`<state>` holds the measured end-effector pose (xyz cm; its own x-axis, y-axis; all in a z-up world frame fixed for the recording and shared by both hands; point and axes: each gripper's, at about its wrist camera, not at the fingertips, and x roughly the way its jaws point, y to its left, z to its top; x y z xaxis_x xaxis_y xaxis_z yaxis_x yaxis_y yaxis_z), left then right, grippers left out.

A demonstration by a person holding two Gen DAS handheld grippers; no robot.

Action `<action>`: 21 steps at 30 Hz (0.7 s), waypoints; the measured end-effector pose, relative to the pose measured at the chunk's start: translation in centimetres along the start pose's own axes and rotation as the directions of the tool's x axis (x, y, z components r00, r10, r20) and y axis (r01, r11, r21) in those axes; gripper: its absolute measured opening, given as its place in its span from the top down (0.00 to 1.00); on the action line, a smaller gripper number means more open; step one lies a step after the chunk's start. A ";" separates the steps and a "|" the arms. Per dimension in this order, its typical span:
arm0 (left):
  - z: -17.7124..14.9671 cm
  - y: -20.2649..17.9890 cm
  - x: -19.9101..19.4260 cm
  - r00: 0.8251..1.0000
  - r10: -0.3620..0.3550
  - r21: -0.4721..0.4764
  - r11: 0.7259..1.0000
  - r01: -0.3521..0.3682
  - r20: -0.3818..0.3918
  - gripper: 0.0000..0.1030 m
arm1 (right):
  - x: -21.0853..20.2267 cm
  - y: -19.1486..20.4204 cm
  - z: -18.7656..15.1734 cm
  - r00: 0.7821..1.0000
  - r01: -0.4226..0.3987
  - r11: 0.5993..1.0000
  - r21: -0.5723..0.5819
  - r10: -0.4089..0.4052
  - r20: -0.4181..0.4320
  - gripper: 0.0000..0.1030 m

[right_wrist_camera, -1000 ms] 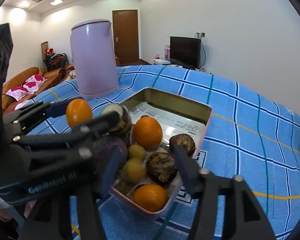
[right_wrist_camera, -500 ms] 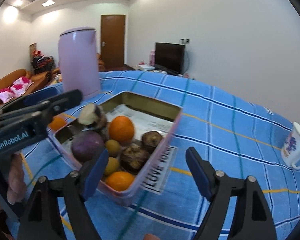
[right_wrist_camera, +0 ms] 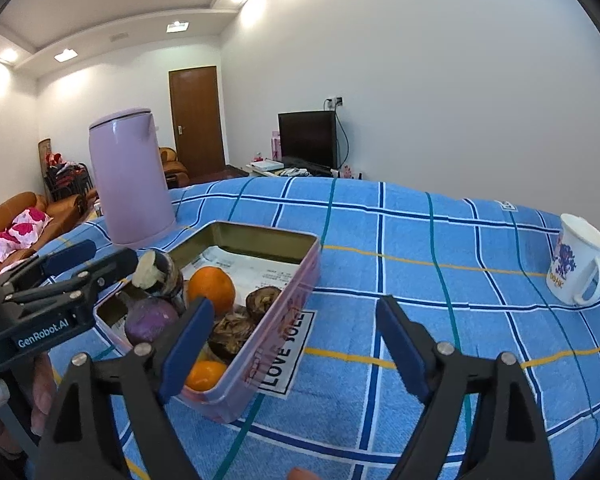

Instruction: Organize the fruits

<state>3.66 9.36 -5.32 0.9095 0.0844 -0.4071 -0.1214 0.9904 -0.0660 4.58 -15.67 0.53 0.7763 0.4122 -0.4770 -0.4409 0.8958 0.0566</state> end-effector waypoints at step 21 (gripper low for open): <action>-0.1 -0.5 -0.3 1.000 0.012 0.027 1.000 -0.012 0.014 0.27 | -0.6 -1.1 -0.3 1.000 0.022 0.998 0.056 -0.023 0.017 0.12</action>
<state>3.44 8.85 -5.29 0.9135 0.0976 -0.3950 -0.1218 0.9919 -0.0367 4.49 -17.00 0.53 0.7937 0.3947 -0.4629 -0.3980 0.9124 0.0956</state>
